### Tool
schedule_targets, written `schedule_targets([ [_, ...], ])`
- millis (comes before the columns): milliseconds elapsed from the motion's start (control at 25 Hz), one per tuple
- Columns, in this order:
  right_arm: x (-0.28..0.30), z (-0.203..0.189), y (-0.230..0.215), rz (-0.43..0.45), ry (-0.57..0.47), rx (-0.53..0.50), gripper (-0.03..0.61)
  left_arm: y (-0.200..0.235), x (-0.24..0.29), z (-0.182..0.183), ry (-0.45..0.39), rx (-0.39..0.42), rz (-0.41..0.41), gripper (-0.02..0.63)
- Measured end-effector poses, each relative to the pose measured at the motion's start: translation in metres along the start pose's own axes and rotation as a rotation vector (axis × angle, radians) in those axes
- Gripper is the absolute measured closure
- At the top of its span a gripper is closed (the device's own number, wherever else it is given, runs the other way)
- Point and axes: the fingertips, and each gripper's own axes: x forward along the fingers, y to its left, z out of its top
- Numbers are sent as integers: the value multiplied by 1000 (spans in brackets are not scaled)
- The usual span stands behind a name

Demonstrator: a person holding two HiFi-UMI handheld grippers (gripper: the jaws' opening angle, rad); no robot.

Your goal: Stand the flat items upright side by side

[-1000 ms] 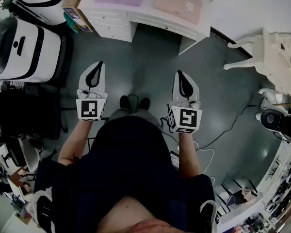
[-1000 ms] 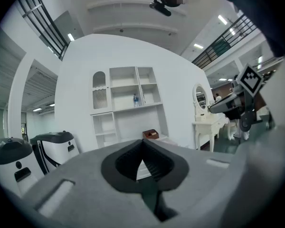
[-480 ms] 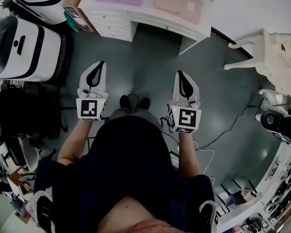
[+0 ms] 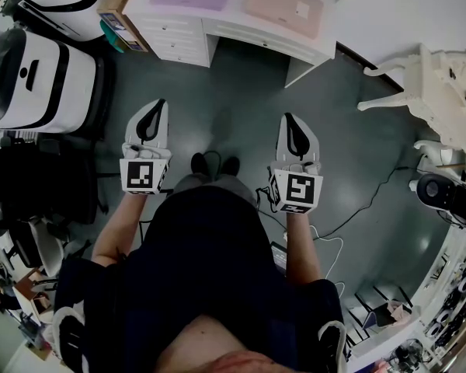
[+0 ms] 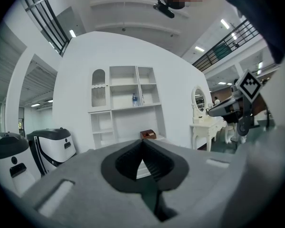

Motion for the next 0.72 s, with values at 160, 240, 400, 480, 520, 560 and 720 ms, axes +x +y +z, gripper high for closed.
schedule_targets([
  [160,-1,0,-3,2,-6,-7,577,-2,2,4,-6,-12,-12,608],
  [240,-2,1,-4,4,-9,-14,574,-4,3,4,-7,-10,-21,599],
  [400,-2,1,-7,8,-15,-25,514,-8,6,5,-10,-15,-33,559],
  [480,-1,1,-9,12,-16,-23,502,-10,8,7,-15,-17,-37,539],
  [520,-2,1,-10,14,-18,-20,491,-11,9,8,-17,-13,-41,523],
  [560,-2,2,-11,16,-21,-17,483,-12,10,8,-19,-7,-47,507],
  [720,1,4,-15,33,-28,-19,438,-15,16,13,-23,-9,-53,463],
])
